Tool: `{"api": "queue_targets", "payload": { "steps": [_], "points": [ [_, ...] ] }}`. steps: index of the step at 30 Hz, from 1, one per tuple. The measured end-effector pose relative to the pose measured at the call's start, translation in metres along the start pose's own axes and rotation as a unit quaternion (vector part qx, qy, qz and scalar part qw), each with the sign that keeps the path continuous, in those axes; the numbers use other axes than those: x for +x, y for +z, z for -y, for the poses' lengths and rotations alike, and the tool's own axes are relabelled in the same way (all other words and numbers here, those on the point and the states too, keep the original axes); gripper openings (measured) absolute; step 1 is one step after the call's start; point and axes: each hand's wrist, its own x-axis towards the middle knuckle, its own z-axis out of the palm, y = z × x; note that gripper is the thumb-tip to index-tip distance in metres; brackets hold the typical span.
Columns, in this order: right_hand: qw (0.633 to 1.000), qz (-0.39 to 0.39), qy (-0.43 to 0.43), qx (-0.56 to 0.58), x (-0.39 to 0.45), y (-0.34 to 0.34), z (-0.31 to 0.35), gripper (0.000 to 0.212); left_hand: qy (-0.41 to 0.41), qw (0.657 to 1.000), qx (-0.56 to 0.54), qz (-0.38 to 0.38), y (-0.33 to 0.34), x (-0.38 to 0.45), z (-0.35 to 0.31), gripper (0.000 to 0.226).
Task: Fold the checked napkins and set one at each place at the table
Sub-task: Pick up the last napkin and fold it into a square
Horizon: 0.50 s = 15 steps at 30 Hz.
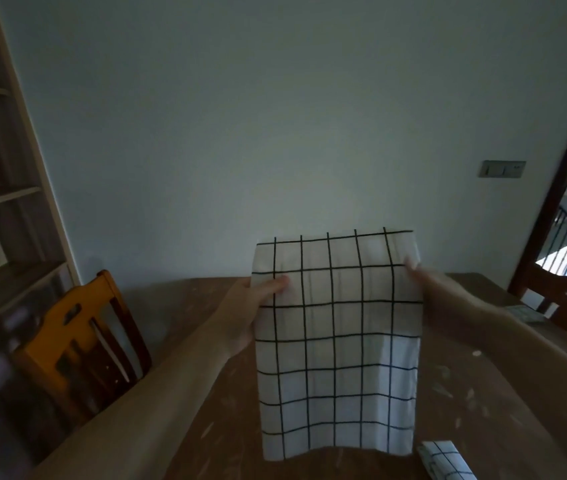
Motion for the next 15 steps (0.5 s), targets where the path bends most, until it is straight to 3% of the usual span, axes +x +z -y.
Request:
{"api": "queue_targets", "payload": {
  "steps": [2,5,10,12,15],
  "points": [
    [0.997,0.009,-0.024,-0.067,-0.006,0.006,-0.015,0.052,0.019,0.997,0.074,-0.016,-0.002,0.005,-0.002,0.050],
    [0.994,-0.075,-0.059,-0.048,-0.004,0.009,-0.019,0.017,0.022,0.993,0.112,0.004,-0.007,0.009,0.000,0.052],
    [0.994,-0.100,-0.028,0.014,0.003,-0.002,-0.015,0.023,-0.044,0.994,0.093,0.030,-0.003,0.007,0.023,0.018],
    [0.998,-0.049,0.010,0.046,0.001,-0.004,-0.021,0.030,-0.042,0.998,0.043,0.002,-0.001,0.009,0.026,0.017],
    [0.999,0.013,0.049,-0.009,-0.001,-0.004,-0.033,0.030,-0.037,0.998,-0.020,-0.036,0.000,0.009,0.025,0.022]
  ]
}}
